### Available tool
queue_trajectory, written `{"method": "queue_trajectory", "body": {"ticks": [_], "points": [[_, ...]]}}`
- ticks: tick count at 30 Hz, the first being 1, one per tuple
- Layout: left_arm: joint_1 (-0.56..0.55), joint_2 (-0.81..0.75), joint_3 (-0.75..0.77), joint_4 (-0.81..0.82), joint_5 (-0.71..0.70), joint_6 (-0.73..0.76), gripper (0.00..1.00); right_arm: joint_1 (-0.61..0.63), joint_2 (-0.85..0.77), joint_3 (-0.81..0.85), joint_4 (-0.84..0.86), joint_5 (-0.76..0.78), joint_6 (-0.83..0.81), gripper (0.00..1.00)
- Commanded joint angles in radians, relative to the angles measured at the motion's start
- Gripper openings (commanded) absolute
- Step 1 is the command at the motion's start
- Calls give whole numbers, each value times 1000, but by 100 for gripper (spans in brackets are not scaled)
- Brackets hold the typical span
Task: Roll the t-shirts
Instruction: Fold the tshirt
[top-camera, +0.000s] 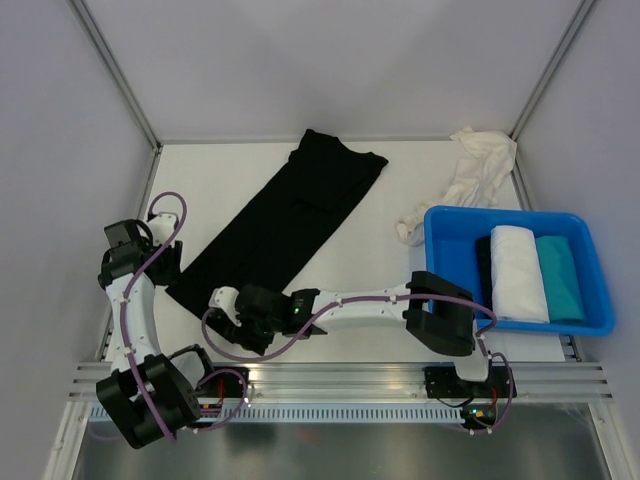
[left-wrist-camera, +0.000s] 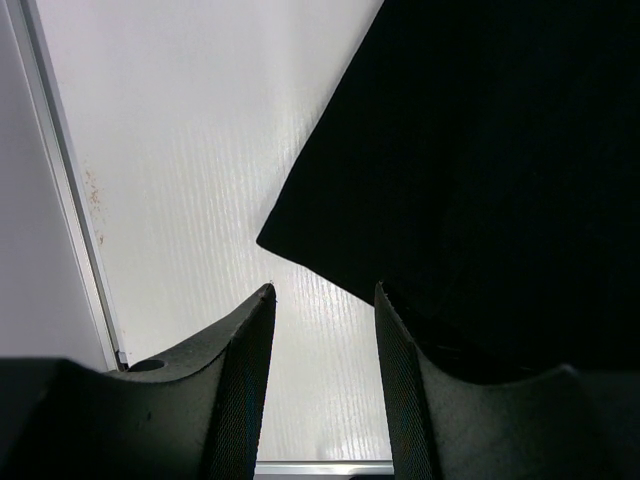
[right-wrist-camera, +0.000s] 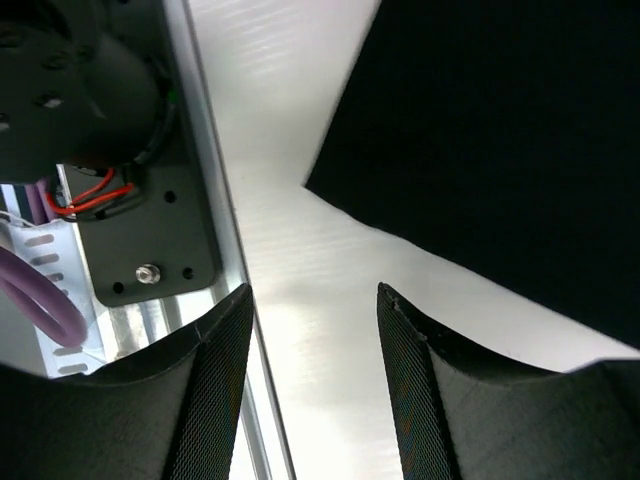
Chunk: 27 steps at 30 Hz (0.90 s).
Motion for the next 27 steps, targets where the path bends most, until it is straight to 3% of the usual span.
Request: {"method": "queue_trajectory", "body": {"ticks": [1, 9, 16, 27], "points": [[5, -13, -3, -26, -6, 19, 50, 51, 61, 95, 8, 36, -64, 59], [4, 21, -6, -23, 16, 14, 51, 88, 166, 210, -11, 73, -104, 60], [5, 34, 0, -24, 26, 12, 51, 90, 272, 337, -64, 222, -109, 59], [5, 42, -5, -21, 35, 16, 51, 79, 279, 317, -94, 250, -132, 58]]}}
